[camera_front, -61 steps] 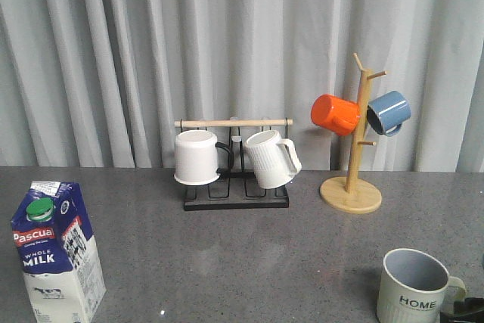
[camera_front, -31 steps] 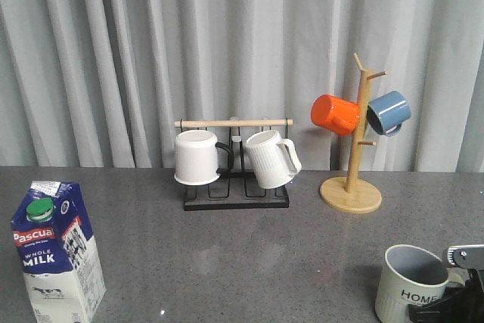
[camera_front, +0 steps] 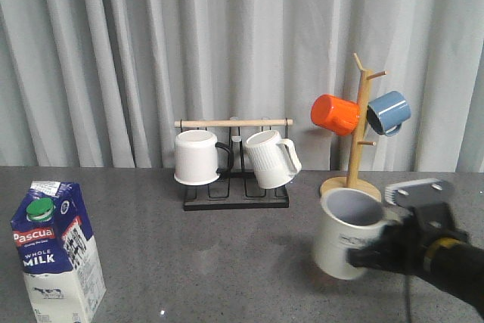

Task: Place milk next to cup
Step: 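Grasp the white HOME mug with the right gripper, then slide the HOME mug toward the table center and release it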

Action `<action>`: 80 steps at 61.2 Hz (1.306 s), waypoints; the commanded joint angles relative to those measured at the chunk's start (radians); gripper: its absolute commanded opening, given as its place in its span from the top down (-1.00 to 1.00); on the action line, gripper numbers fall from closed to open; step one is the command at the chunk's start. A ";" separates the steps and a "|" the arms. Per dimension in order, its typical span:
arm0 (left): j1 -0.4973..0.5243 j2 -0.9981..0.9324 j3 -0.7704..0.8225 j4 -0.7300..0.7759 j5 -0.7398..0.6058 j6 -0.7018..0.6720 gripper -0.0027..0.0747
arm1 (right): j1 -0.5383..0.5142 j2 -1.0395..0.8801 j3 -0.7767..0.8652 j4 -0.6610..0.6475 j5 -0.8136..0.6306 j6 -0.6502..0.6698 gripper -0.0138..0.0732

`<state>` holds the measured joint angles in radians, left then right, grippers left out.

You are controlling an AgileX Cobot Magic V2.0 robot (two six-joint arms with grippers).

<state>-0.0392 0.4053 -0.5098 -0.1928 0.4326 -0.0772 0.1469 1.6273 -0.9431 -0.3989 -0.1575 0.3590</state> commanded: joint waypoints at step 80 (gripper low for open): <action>-0.003 0.015 -0.031 -0.007 -0.047 0.002 0.08 | 0.234 0.163 -0.280 0.052 0.349 0.053 -0.09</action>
<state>-0.0392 0.4053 -0.5098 -0.1928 0.4515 -0.0772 0.3598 1.8517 -1.1907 -0.3654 0.2123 0.4486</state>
